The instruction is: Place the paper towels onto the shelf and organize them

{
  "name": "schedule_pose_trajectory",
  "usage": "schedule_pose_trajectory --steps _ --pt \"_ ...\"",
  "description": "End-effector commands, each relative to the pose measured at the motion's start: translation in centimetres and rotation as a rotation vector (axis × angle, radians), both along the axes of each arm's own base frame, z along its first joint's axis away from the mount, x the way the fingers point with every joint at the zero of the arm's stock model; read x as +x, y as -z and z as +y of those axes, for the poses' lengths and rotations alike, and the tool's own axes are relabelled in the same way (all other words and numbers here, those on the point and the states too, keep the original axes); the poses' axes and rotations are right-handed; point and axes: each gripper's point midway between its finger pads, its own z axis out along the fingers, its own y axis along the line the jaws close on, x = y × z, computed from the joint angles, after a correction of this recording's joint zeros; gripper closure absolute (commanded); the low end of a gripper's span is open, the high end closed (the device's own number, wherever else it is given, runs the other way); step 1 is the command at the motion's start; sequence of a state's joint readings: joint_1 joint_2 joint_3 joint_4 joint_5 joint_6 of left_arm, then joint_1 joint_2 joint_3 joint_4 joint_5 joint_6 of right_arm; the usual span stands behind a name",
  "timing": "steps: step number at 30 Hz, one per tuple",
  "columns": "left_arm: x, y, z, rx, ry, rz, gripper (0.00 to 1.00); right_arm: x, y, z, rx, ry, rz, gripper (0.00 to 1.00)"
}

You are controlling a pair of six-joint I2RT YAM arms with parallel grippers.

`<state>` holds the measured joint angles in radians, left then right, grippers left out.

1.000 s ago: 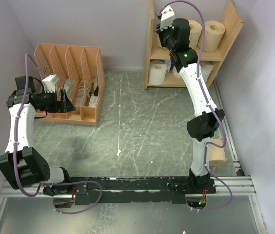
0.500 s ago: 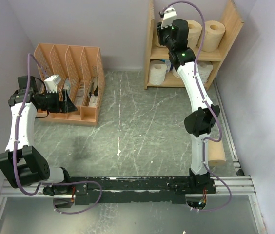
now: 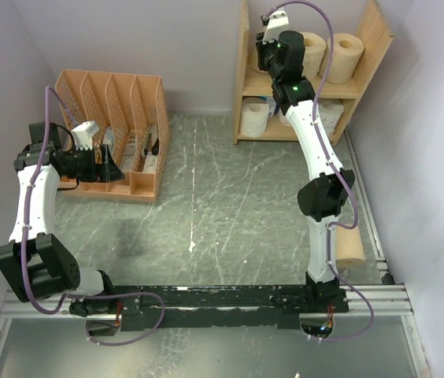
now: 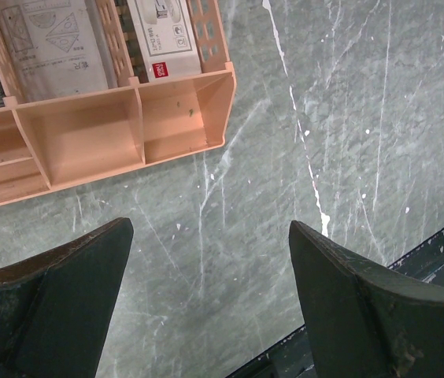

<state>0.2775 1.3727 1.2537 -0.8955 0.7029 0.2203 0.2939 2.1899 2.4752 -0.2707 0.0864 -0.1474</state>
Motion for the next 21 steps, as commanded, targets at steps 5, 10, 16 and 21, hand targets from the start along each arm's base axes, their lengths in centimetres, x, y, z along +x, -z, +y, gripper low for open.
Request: schedule_pose_trajectory --steps 5,10,16,21 --pt "0.4 -0.8 0.0 0.010 0.004 -0.025 0.08 0.1 -3.3 -0.6 0.049 0.034 -0.115 0.62" --pt "0.2 -0.9 0.0 0.012 0.002 -0.030 0.08 0.1 -4.1 -0.2 0.060 0.012 -0.148 0.53" --pt "0.0 -0.9 0.0 0.017 -0.002 -0.034 0.08 -0.3 -5.3 0.4 0.090 -0.007 -0.181 0.43" --pt "-0.1 -1.0 0.0 0.021 -0.005 -0.040 0.08 -5.1 -9.6 2.8 -0.034 0.073 -0.297 0.21"
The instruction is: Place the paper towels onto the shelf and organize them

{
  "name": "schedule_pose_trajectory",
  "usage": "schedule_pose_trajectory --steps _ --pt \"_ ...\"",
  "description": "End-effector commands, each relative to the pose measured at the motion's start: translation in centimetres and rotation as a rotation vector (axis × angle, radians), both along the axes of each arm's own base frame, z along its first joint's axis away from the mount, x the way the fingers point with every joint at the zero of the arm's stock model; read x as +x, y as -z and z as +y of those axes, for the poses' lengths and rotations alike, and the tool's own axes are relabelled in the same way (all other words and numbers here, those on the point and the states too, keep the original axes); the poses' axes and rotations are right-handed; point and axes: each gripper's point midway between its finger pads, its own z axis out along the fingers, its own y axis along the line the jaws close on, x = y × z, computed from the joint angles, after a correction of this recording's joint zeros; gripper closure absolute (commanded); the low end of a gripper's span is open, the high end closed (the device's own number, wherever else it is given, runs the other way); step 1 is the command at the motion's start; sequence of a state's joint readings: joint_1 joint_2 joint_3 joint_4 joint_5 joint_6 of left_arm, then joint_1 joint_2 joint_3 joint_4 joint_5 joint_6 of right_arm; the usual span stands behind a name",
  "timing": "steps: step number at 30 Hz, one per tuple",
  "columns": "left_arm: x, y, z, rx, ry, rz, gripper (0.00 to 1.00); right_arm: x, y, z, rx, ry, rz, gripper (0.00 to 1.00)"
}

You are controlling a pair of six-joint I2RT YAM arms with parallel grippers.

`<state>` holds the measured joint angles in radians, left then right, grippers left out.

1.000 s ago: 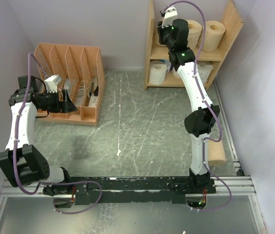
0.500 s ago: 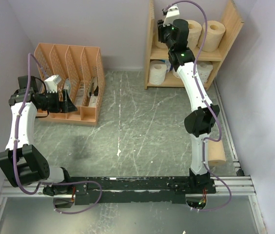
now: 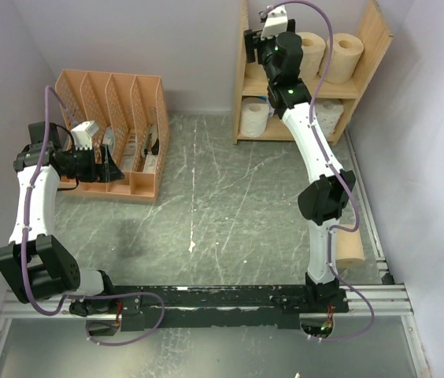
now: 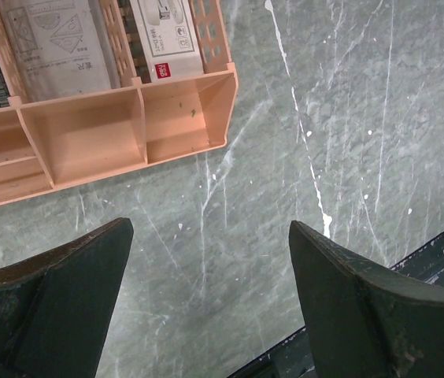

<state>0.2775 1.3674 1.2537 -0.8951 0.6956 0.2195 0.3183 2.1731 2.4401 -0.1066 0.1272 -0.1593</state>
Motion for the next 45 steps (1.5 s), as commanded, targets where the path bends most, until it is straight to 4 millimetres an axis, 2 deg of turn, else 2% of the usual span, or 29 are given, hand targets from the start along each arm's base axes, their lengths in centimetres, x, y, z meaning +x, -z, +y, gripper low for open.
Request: schedule_pose_trajectory --steps 1,3,5,7,10,11,14,17,23,25,28,30,32,34,37,40,45 --pt "0.0 -1.0 -0.1 0.014 0.000 -0.040 0.08 -6.6 -7.4 2.3 -0.091 0.095 -0.189 0.15" --pt "0.1 -1.3 -0.2 0.010 0.007 -0.052 0.08 -9.3 -8.5 2.3 -0.085 0.146 -0.213 0.11" --pt "0.1 -1.7 -0.5 -0.003 0.023 -0.057 0.08 -11.4 -9.5 2.3 -0.023 0.122 -0.221 0.05" --pt "0.1 -1.9 -0.7 -0.013 0.035 -0.057 0.08 -13.2 -9.8 1.5 0.023 0.113 -0.228 0.01" --pt "-0.2 -2.2 -1.2 -0.031 0.062 -0.071 0.08 -16.4 -10.0 0.2 0.057 0.117 -0.227 0.00" --pt "-0.4 -2.3 -1.5 -0.041 0.074 -0.077 0.08 -18.2 -10.4 -0.8 0.076 0.118 -0.236 0.00" --pt "-1.1 -2.7 -2.7 -0.063 0.132 -0.096 0.07 -21.8 -8.7 -2.7 0.117 0.126 -0.222 0.00" --pt "-1.9 -2.7 -4.9 -0.050 0.224 -0.071 0.07 -24.5 -5.9 -4.6 0.127 0.133 -0.177 0.00" --pt "-5.8 -4.7 -15.2 -0.012 0.644 -0.095 0.08 -28.1 0.9 -5.8 0.088 0.085 0.035 0.00" --pt "-7.4 -4.7 -19.2 0.024 0.788 -0.122 0.08 -29.3 2.1 -6.3 0.094 0.084 0.103 0.00" --pt "-10.9 -4.3 -25.6 0.076 1.017 -0.193 0.07 -31.0 2.7 -7.8 0.087 0.109 0.154 0.00" --pt "-12.8 -3.9 -29.4 0.057 1.130 -0.230 0.05 -32.4 1.9 -8.7 0.124 0.109 0.120 0.00" --pt "-13.9 -4.0 -32.5 -0.038 1.204 -0.228 0.04 -34.5 -0.4 -9.4 0.195 0.069 0.038 0.00" --pt "-13.8 -4.2 -35.2 -0.160 1.230 -0.197 0.04 -37.1 -3.4 -10.5 0.279 0.027 -0.048 0.00" --pt "-12.7 -4.5 -39.1 -0.295 1.238 -0.172 0.04 -39.4 -6.2 -11.9 0.355 0.020 -0.086 0.00" --pt "-11.9 -4.7 -42.7 -0.342 1.206 -0.231 0.02 -40.4 -6.9 -12.3 0.397 0.013 -0.048 0.00" --pt "-13.5 -4.5 -47.2 -0.438 1.295 -0.313 0.00 -42.4 -6.6 -11.6 0.448 -0.084 -0.003 0.00"
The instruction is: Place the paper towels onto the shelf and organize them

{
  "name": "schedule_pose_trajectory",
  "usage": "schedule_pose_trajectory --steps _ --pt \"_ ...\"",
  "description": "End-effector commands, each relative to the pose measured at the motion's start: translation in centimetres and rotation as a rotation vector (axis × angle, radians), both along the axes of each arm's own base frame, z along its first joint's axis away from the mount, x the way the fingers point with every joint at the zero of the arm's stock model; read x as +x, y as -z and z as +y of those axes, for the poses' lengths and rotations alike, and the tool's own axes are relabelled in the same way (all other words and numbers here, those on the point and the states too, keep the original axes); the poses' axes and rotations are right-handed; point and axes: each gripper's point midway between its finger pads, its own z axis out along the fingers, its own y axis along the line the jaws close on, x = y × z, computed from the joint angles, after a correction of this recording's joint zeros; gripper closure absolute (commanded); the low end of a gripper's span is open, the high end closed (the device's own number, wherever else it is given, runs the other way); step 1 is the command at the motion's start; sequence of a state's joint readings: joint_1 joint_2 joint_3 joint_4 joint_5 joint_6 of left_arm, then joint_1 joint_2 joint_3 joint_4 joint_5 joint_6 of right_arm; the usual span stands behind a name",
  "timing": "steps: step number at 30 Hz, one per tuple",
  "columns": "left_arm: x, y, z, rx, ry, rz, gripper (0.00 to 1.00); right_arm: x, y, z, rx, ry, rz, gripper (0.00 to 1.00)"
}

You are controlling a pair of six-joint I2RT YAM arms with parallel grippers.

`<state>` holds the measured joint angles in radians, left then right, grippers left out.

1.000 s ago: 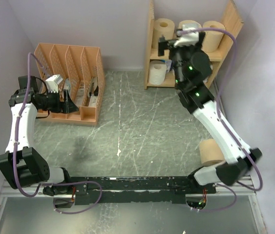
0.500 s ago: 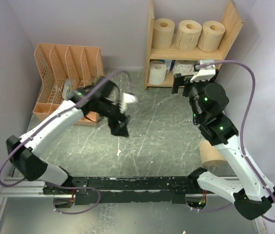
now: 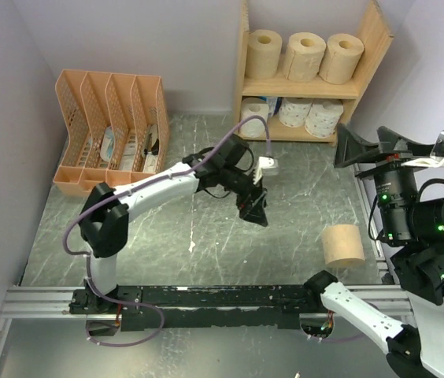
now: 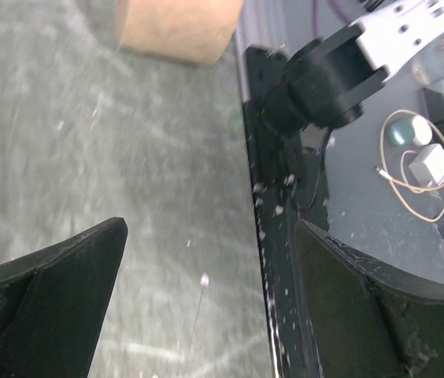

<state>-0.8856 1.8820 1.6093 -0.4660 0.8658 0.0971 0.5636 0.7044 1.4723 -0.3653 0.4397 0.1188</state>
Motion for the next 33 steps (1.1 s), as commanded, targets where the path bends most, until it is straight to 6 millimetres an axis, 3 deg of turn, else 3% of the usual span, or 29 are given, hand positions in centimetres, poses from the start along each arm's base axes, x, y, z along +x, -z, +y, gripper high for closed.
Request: schedule_pose_trajectory --steps 1,4,7,8,12,16,20,24,30,33 --pt "-1.4 -4.8 -5.4 -0.276 0.119 -0.040 0.00 -0.6 3.2 1.9 0.000 -0.119 0.103 0.00" --pt "-1.3 -4.5 -7.3 -0.344 0.195 0.013 0.00 -2.1 2.9 2.1 0.003 -0.174 0.068 0.00" --pt "-1.8 -5.5 -8.7 -0.430 0.335 0.090 0.00 -2.2 3.6 1.9 -0.014 -0.166 0.105 0.00" --pt "-2.0 -4.6 -9.1 -0.433 0.382 0.140 0.00 -2.2 3.8 1.9 -0.022 -0.170 0.114 0.00" --pt "-1.3 -4.3 -10.4 -0.483 0.487 0.210 0.00 -2.8 3.9 2.1 -0.041 -0.188 0.116 0.00" --pt "-0.4 -2.1 -12.9 -0.471 0.514 0.247 0.00 -3.9 3.6 1.8 -0.059 -0.186 0.098 0.00" --pt "-2.7 -0.1 -14.2 -0.462 0.564 0.232 0.00 -4.7 3.4 1.5 -0.081 -0.172 0.098 0.00" --pt "-3.4 2.2 -16.1 -0.435 0.477 0.207 0.00 -4.6 3.8 1.6 -0.108 -0.177 0.114 0.00" --pt "-0.8 4.9 -19.6 -0.404 0.250 0.120 0.00 -3.2 5.6 2.0 -0.162 -0.183 0.205 0.00" --pt "-0.5 5.3 -20.6 -0.427 0.191 0.054 0.00 -3.3 6.5 1.5 -0.188 -0.158 0.247 0.00"
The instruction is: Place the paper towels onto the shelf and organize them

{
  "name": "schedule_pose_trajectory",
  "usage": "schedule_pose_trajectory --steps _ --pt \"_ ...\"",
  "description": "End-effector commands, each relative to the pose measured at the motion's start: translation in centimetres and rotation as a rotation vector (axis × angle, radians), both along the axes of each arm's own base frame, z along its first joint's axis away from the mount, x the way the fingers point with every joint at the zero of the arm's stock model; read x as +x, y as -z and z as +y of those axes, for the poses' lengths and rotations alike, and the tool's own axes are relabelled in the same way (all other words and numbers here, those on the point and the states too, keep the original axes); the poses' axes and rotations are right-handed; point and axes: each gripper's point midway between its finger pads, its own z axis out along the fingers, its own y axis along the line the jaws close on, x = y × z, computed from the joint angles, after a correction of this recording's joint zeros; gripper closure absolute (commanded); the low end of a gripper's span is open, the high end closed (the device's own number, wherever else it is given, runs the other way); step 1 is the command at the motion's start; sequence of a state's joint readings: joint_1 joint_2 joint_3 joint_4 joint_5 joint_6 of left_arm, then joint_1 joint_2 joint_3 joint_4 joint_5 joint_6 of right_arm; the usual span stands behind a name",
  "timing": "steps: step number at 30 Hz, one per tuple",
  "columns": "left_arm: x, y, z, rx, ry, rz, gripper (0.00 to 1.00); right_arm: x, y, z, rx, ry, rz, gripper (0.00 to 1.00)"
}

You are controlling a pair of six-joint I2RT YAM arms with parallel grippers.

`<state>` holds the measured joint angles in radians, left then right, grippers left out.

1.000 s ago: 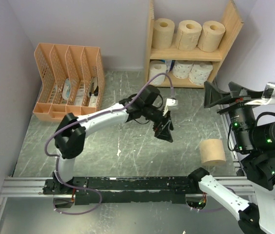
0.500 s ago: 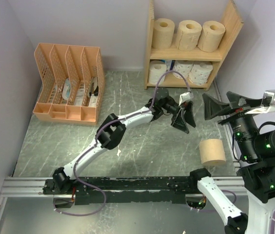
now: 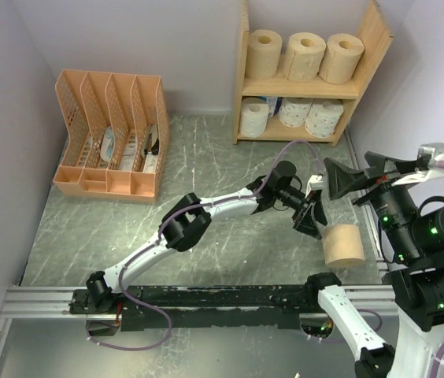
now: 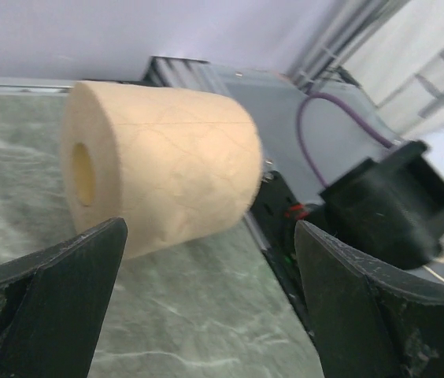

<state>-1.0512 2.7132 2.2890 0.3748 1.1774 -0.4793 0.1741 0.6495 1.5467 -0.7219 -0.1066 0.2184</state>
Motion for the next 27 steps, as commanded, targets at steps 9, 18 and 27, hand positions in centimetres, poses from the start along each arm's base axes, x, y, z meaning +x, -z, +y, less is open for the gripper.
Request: schedule_pose_trajectory --steps 9,18,27 --pt "2.8 -1.4 -3.7 -0.181 -0.261 -0.220 0.00 -1.9 2.0 0.4 -0.112 -0.041 0.022 0.00" --pt "-1.2 -1.6 -3.2 -0.265 -0.108 -0.157 0.00 -1.4 3.8 0.9 -0.149 -0.072 0.048 0.00" --pt "-4.3 1.3 -4.5 -0.264 -0.085 -0.230 0.00 -2.0 4.4 0.8 -0.166 -0.069 0.059 0.00"
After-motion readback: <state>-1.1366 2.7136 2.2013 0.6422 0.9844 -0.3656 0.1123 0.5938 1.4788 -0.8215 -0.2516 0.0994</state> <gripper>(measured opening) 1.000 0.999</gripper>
